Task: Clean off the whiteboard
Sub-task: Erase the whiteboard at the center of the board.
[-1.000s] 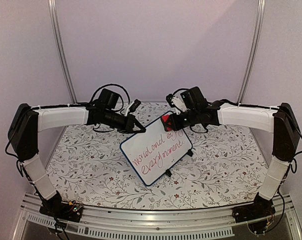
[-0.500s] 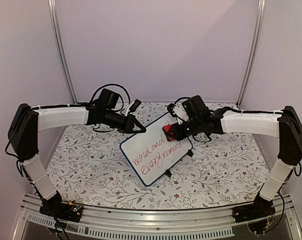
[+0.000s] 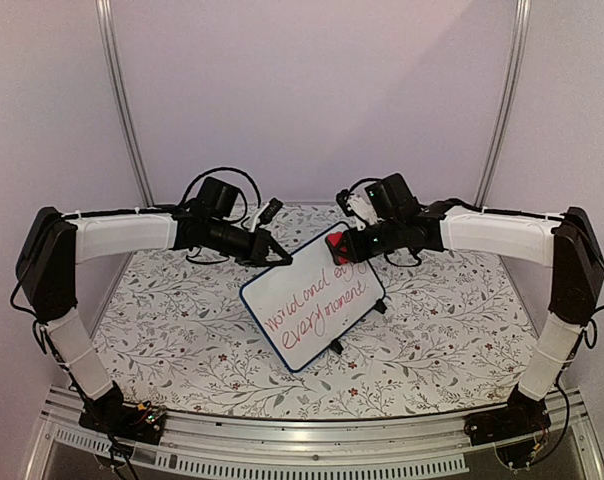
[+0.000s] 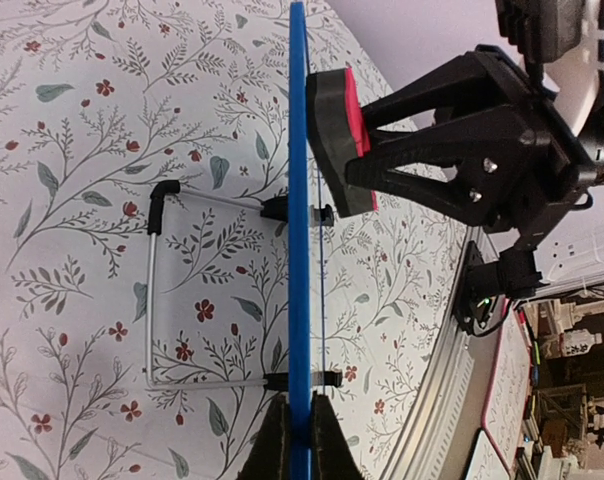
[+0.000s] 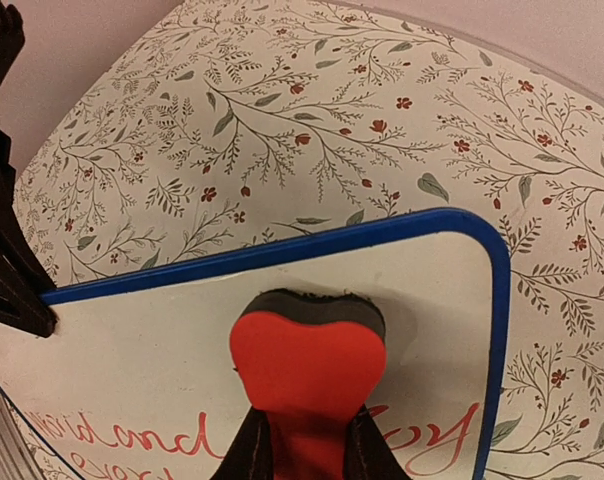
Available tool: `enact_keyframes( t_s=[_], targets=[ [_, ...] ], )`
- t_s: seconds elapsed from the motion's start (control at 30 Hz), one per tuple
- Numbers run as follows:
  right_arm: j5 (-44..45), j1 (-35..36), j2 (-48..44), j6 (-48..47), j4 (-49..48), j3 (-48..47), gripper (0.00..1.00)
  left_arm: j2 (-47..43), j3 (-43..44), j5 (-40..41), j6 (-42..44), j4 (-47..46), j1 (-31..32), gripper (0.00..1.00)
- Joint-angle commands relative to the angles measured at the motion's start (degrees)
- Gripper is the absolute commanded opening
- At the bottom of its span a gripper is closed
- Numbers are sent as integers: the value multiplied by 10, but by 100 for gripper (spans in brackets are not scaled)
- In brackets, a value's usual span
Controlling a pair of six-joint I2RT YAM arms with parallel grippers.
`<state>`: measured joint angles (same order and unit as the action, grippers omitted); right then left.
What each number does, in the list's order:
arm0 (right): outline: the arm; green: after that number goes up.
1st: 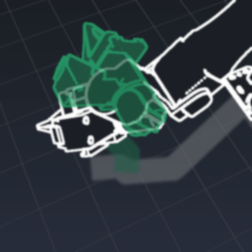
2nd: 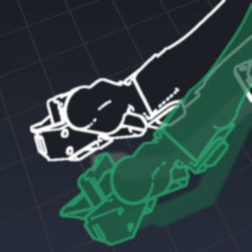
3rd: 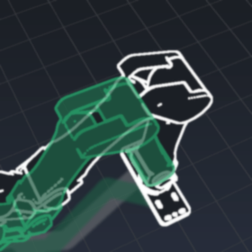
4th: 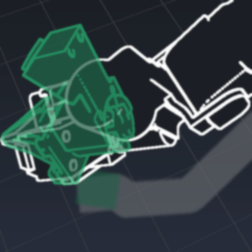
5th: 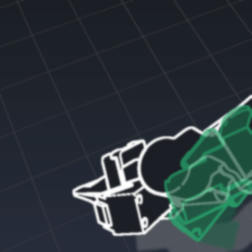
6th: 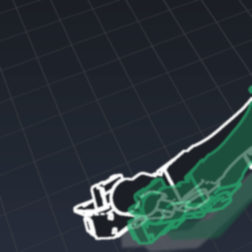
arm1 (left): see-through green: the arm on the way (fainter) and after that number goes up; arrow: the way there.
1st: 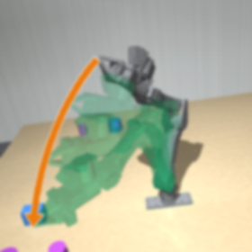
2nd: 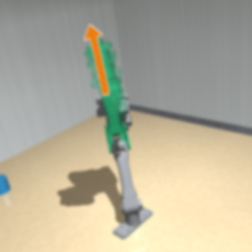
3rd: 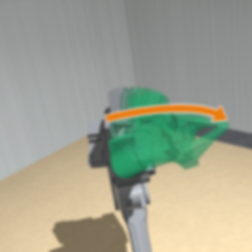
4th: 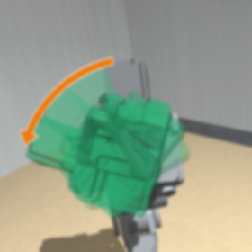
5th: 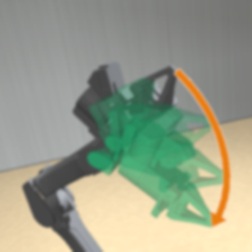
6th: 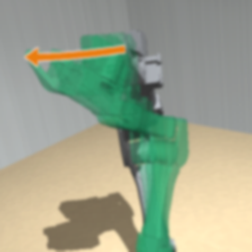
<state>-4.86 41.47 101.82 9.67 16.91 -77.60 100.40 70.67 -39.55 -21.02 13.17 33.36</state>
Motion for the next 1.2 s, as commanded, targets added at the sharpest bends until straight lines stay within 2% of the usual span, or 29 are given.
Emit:
enact_keyframes(
  t_s=[0.0, 0.47, 1.17],
  targets=[
    [0, -6, 15, 5, 15, 1, 8, -13, 9, -18, 19, 6, 12, 0],
    [-14, -7, -39, 6, 3, 120, 8, -12, 10, -18, 17, 6, 12, 0],
    [-26, -34, 45, 1, 15, -42, 8, -13, 9, -21, 19, 6, 12, 0]
  ],
)
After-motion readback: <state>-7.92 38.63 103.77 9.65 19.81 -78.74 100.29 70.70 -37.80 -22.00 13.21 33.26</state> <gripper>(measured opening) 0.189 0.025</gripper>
